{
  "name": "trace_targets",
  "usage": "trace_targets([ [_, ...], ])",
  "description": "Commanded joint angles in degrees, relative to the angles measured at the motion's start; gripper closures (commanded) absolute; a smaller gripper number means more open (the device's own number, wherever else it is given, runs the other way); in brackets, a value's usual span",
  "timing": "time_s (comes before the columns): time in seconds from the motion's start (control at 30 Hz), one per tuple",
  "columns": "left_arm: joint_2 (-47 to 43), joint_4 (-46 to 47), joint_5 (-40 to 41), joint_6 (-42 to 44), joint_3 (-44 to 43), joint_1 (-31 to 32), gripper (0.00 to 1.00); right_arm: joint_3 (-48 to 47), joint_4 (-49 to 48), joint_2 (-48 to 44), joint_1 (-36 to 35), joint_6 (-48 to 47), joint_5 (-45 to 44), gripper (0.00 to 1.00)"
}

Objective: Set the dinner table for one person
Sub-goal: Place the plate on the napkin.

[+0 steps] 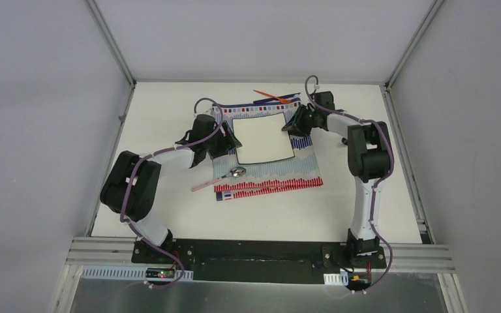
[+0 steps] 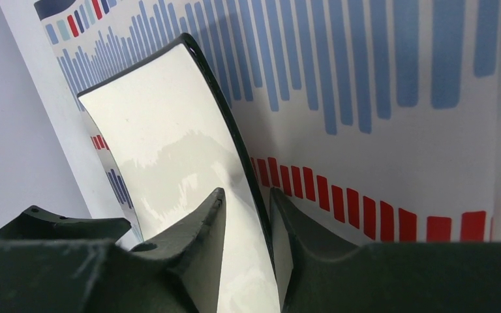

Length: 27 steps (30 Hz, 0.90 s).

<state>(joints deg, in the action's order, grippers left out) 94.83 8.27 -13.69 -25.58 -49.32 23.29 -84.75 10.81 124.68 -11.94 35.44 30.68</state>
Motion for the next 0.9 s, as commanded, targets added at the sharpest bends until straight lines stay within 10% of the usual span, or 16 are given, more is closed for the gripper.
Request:
trace_targets([
  [0.0, -1.9, -2.8, 5.1, 3.3, -2.3, 0.4, 0.31, -4.3, 1.9, -4.5, -1.2, -1.7, -0.5, 0.67],
  [0.13, 0.6, -2.8, 5.0, 3.6, -4.1, 0.4, 0.39, -5.9, 5.9, -5.6, -1.1, -4.7, -4.6, 0.67],
  [0.27, 3.4, -2.0, 5.2, 3.7, -5.4, 0.4, 0.78, -8.3, 9.6, -5.9, -1.1, -8.0, -8.2, 0.71],
  [0.43, 5.8, -1.8, 4.7, 3.7, -6.8, 0.4, 0.97, -9.8, 11.0, -5.4, -0.6, -9.2, -10.8, 0.74],
  [0.63, 7.2, -1.6, 5.0, 4.0, -7.0, 0.4, 1.0, -13.4, 13.1, -2.0, -0.2, -9.5, -10.8, 0.98],
  [0.87, 8.4, -0.9, 5.0, 4.4, -6.5, 0.3, 1.0, -14.6, 12.9, 2.0, -0.2, -9.5, -11.3, 1.0],
])
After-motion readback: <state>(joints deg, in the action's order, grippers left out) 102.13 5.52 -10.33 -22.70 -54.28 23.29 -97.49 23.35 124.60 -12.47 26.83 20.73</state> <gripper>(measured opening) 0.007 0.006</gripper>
